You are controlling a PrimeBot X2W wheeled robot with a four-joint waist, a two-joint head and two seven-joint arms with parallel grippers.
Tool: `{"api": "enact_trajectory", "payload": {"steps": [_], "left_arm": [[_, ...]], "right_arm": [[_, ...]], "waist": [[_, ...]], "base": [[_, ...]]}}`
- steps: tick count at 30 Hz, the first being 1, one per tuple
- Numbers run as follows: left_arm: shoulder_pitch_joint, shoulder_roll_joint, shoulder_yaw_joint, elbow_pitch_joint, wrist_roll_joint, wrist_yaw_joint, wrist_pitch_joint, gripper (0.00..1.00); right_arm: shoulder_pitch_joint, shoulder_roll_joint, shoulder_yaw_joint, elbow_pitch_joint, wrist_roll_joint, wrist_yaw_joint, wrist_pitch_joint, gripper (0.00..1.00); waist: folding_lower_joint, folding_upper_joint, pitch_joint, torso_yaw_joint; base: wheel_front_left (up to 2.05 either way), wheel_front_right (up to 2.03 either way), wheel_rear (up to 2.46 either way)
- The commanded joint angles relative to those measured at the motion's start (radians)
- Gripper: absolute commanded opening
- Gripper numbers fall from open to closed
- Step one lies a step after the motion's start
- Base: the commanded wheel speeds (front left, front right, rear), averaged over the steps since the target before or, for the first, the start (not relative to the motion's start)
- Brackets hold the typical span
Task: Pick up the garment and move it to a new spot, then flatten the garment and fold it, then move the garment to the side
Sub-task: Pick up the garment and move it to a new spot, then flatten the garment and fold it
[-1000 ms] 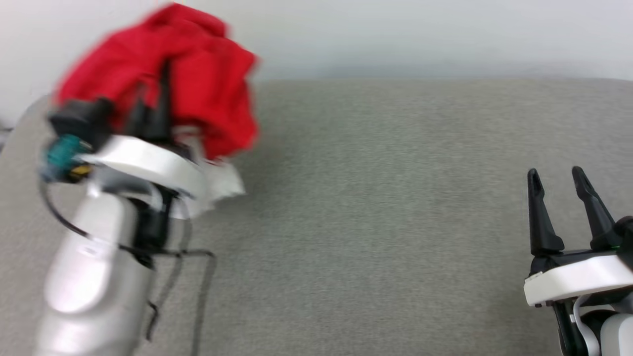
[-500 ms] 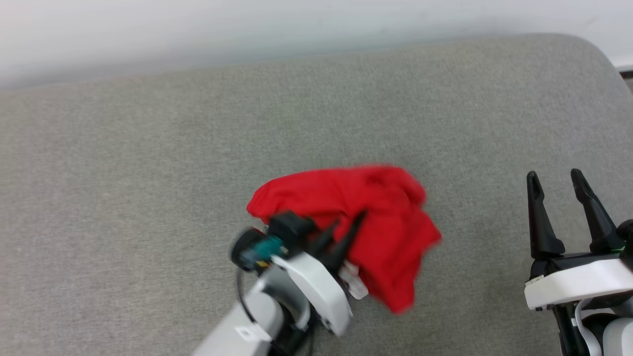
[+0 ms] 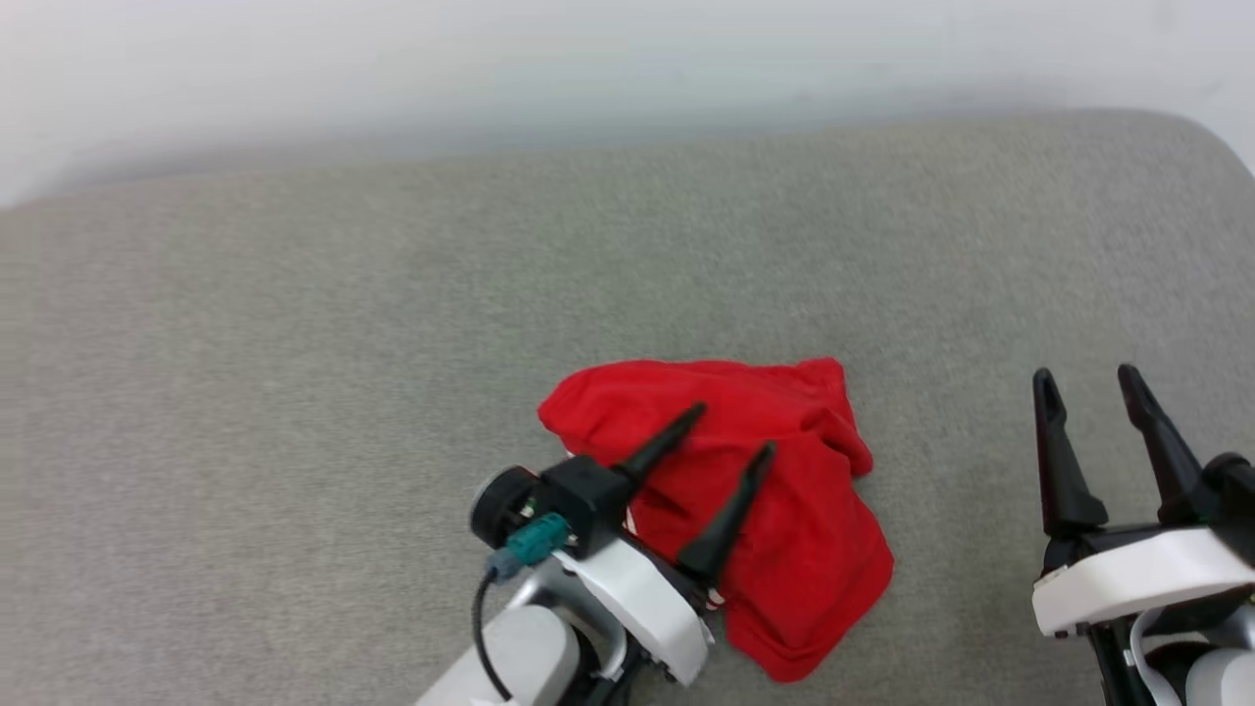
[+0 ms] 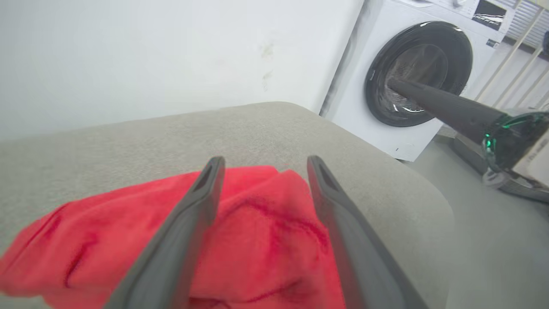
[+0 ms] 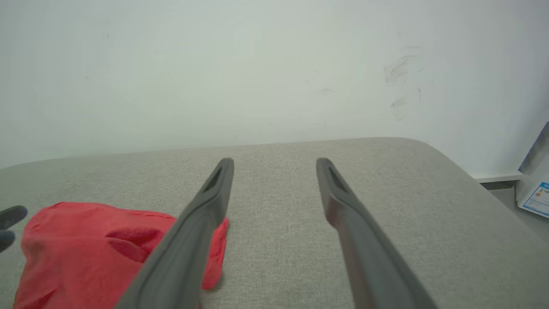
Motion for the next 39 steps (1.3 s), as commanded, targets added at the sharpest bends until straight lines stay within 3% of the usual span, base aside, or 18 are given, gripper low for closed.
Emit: {"api": "enact_trajectory", "payload": {"steps": [1, 9, 19, 27, 39], "left_arm": [[-0.006, 0.010, 0.017, -0.014, 0.011, 0.017, -0.021, 1.00], [0.057, 0.062, 0.139, -0.052, 0.014, 0.122, -0.060, 1.00], [0.198, 0.173, 0.328, -0.105, 0.007, 0.239, -0.069, 1.00], [0.287, 0.219, 0.356, -0.161, 0.004, 0.264, -0.052, 1.00], [0.297, 0.225, 0.346, -0.193, 0.000, 0.275, -0.033, 1.00]], "right_arm": [[0.022, 0.001, 0.001, -0.001, -0.001, -0.001, 0.007, 1.00], [0.072, 0.001, 0.016, -0.009, 0.010, -0.001, 0.033, 1.00], [0.129, 0.001, 0.031, -0.012, 0.010, -0.001, 0.057, 1.00], [0.160, 0.001, 0.033, -0.025, 0.007, -0.001, 0.077, 1.00], [0.165, 0.001, 0.005, -0.030, 0.001, -0.001, 0.106, 1.00]], "waist": [[0.0000, -0.0001, -0.043, 0.034], [0.0000, -0.0001, -0.113, 0.070], [0.0000, -0.0001, -0.171, 0.090], [0.0000, -0.0001, -0.194, 0.099], [0.0000, -0.0001, -0.183, 0.098]], "base": [[0.00, 0.00, 0.00], [0.00, 0.00, 0.00], [0.00, 0.00, 0.00], [0.00, 0.00, 0.00], [0.00, 0.00, 0.00]]}}
